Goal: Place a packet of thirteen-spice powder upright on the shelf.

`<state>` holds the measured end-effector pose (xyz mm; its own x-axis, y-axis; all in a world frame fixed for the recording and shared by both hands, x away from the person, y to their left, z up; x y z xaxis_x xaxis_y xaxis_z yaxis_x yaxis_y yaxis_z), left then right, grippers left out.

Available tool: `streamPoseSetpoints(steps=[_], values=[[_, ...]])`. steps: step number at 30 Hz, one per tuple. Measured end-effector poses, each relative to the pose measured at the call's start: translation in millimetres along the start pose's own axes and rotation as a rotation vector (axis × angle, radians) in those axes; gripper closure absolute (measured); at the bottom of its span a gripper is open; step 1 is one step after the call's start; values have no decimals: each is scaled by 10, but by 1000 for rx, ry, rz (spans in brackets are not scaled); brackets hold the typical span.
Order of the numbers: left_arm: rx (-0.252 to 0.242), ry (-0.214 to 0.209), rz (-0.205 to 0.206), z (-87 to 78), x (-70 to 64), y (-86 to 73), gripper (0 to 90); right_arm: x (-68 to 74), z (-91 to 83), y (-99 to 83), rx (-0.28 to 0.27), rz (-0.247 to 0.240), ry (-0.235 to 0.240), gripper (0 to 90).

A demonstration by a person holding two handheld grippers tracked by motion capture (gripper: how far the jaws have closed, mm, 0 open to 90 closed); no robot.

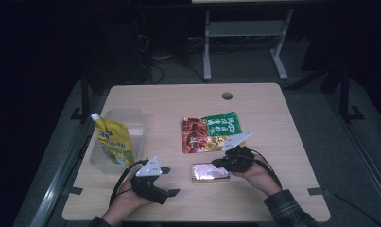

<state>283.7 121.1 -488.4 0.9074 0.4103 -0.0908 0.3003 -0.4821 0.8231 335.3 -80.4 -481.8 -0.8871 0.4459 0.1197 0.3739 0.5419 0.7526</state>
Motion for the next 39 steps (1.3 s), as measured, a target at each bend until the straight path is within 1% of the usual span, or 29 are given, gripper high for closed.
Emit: streamPoseSetpoints(steps=[1, 2, 3, 4, 5, 7, 8, 9, 10, 12, 13, 16, 22, 23, 25, 26, 28, 30, 31, 32, 33, 34, 35, 36, 38, 39], values=[[-3, -6, 8, 38, 4, 26, 182, -20, -37, -39, -2, 13, -5, 899], [5, -12, 33, 118, 18, 72, 181, -56, -94, -124, 2, 29, -9, 899], [5, -12, 33, 118, 18, 72, 181, -76, -116, -165, 6, 31, -15, 899], [10, -17, 48, 199, 37, 116, 181, -88, -136, -204, 11, 41, -18, 899], [10, -17, 48, 199, 37, 116, 181, -88, -136, -204, 11, 41, -18, 899], [19, -26, 66, 275, 49, 150, 181, -116, -163, -280, 22, 45, -27, 899], [36, -45, 82, 345, 64, 176, 181, -137, -187, -339, 29, 56, -31, 899], [42, -48, 91, 370, 75, 186, 181, -150, -194, -361, 31, 58, -34, 899], [49, -59, 108, 412, 87, 203, 181, -158, -197, -376, 34, 58, -34, 899], [54, -79, 113, 474, 101, 222, 181, -176, -196, -402, 45, 63, -37, 899], [54, -79, 113, 474, 101, 222, 181, -182, -193, -407, 49, 62, -39, 899], [75, -85, 138, 582, 143, 212, 174, -180, -182, -408, 53, 58, -37, 899], [101, -96, 157, 651, 209, 160, 163, -172, -141, -424, 69, 48, -29, 899], [101, -103, 146, 682, 218, 149, 162, -161, -124, -427, 75, 47, -23, 899], [99, -107, 148, 696, 225, 145, 162, -160, -119, -426, 77, 42, -23, 899], [97, -116, 146, 710, 227, 143, 162, -160, -119, -426, 77, 42, -23, 899], [104, -119, 153, 737, 243, 131, 167, -160, -120, -427, 77, 43, -22, 899], [111, -127, 152, 750, 248, 114, 196, -162, -119, -429, 76, 45, -20, 899], [117, -136, 153, 769, 250, 97, 224, -173, -119, -433, 77, 39, -23, 899], [117, -136, 153, 769, 250, 97, 243, -178, -119, -435, 78, 36, -24, 899], [123, -137, 164, 786, 250, 83, 252, -171, -117, -432, 75, 47, -19, 899], [123, -137, 164, 786, 250, 83, 278, -166, -115, -431, 74, 53, -14, 899], [114, -139, 175, 789, 243, 91, 293, -166, -113, -432, 76, 54, -14, 899], [123, -138, 181, 785, 240, 88, 295, -168, -112, -432, 75, 52, -14, 899], [121, -136, 195, 777, 238, 91, 301, -173, -113, -436, 78, 52, -16, 899], [113, -136, 194, 771, 228, 101, 303, -177, -112, -437, 79, 48, -18, 899]])
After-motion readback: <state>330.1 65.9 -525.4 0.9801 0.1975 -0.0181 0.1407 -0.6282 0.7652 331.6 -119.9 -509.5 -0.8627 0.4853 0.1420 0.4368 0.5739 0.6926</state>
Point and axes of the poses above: each handheld gripper's, and its own axes: z roughly forward along the jaws, y roughly out of its top, x roughly to its left, the point moved 8 cm from there along z, roughly forward along the jaws, and after that the axes turned 5 degrees about -x, right-handed, at the moved point
